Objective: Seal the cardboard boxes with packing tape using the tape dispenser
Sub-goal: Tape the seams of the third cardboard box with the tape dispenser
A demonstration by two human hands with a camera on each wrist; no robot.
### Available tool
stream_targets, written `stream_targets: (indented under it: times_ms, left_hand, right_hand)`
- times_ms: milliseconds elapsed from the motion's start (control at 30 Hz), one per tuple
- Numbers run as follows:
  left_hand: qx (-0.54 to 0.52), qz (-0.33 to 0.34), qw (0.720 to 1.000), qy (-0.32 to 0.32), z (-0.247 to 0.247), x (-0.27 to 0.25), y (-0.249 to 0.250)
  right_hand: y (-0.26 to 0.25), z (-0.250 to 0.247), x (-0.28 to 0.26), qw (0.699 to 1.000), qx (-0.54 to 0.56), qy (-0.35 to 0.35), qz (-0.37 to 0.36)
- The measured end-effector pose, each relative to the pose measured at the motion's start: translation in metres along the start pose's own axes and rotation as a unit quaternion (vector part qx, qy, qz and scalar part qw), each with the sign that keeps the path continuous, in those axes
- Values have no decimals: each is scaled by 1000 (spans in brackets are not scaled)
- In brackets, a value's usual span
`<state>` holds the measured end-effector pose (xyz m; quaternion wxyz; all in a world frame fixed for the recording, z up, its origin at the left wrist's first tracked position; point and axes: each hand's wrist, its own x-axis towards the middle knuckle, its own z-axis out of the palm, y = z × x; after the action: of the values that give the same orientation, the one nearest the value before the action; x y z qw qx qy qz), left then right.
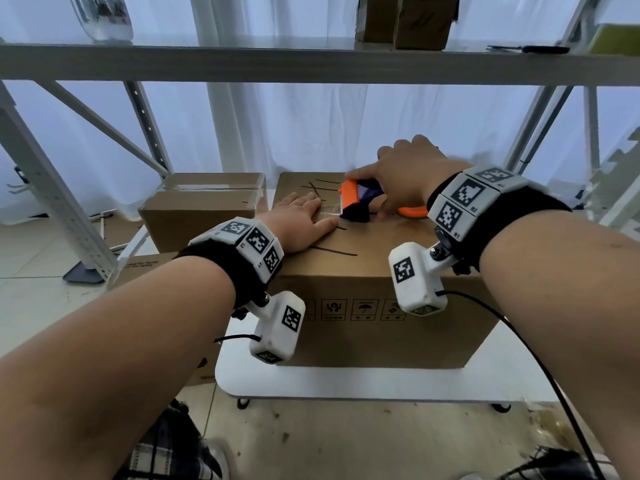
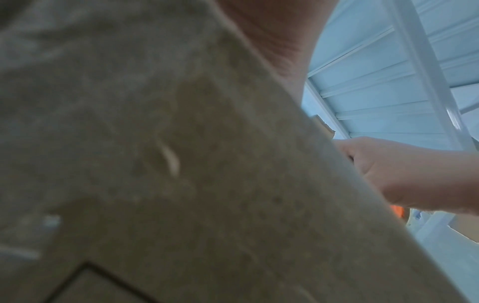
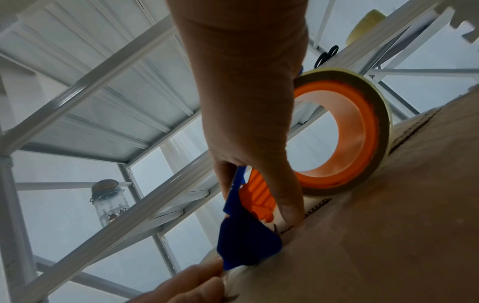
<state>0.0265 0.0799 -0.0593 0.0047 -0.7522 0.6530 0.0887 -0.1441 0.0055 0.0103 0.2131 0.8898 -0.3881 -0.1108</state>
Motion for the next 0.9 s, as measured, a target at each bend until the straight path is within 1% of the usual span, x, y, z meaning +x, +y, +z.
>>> stream_targets:
  times_ms: [200, 300, 400, 533, 600, 800, 900]
  left_hand:
    - [-5, -29, 1000, 5, 2, -18, -34]
    - [-13, -36, 999, 11, 1, -23, -46]
    - [-4, -18, 999, 26, 0, -21, -43]
    - [-37, -4, 998, 45, -2, -12, -38]
    - [-32, 3, 999, 42, -3, -7, -38]
    - [-1, 50, 999, 13, -8, 14, -42]
    - [-3, 64, 998, 28, -9, 17, -43]
  right_hand:
    - [-29, -15, 10, 999, 19, 20, -28]
    - [-36, -21, 14, 999, 32, 22, -28]
    - [-33, -19, 16, 999, 36, 19, -16]
    - [-30, -16, 20, 999, 39, 14, -11]
    - [-28, -16, 21, 999, 41, 11, -8]
    - [-23, -14, 26, 999, 43, 2, 20]
    - [-23, -14, 29, 999, 36, -5, 18]
